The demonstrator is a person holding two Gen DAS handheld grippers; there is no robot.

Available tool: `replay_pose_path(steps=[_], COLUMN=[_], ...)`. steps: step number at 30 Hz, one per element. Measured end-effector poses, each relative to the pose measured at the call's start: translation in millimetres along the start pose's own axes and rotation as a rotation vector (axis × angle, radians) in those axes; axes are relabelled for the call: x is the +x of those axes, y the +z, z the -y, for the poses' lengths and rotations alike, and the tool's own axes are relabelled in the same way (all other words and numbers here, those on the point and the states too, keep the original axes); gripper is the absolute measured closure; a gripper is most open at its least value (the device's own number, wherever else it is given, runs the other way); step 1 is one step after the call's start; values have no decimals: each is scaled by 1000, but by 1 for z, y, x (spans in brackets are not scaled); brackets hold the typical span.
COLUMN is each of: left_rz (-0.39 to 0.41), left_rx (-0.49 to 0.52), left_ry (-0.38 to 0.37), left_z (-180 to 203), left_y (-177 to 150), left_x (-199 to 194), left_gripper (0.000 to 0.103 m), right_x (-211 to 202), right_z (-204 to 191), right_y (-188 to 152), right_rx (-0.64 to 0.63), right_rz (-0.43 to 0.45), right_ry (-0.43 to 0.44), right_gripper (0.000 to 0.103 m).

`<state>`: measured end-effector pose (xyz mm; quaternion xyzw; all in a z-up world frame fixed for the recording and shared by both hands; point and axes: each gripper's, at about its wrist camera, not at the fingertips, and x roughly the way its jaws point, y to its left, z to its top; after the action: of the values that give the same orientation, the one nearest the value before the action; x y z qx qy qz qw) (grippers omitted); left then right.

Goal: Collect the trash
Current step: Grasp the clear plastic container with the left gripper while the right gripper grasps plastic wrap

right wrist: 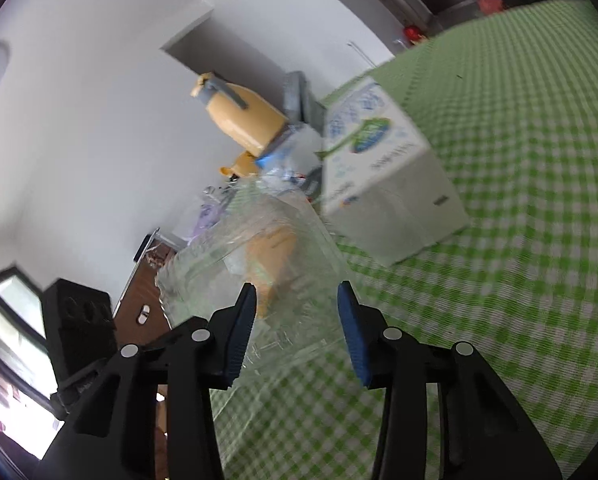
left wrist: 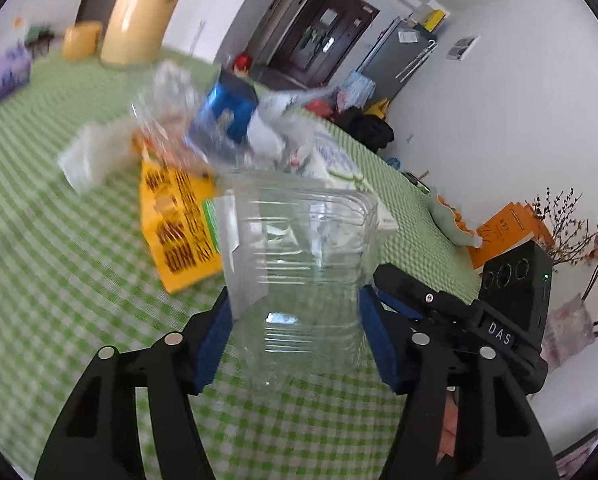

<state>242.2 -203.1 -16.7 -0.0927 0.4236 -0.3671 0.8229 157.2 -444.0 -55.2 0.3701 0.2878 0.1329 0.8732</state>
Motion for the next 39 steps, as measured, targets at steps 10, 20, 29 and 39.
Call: replay_pose_path(steps=[10, 20, 29, 39], left_rz=[226, 371, 375, 379], left_rx=[66, -9, -48, -64], left_ry=[215, 373, 432, 427], left_z=[-28, -97, -135, -142], left_y=[15, 19, 16, 15], left_x=[-96, -180, -204, -209], left_gripper=[45, 45, 45, 45], right_x=[-5, 61, 133, 114], right_z=[-34, -76, -69, -121], right_y=[-10, 24, 45, 42], right_rx=[-106, -195, -116, -260], right_rz=[2, -36, -104, -24], right_ry=[-56, -301, -483, -461], right_gripper=[61, 59, 48, 92])
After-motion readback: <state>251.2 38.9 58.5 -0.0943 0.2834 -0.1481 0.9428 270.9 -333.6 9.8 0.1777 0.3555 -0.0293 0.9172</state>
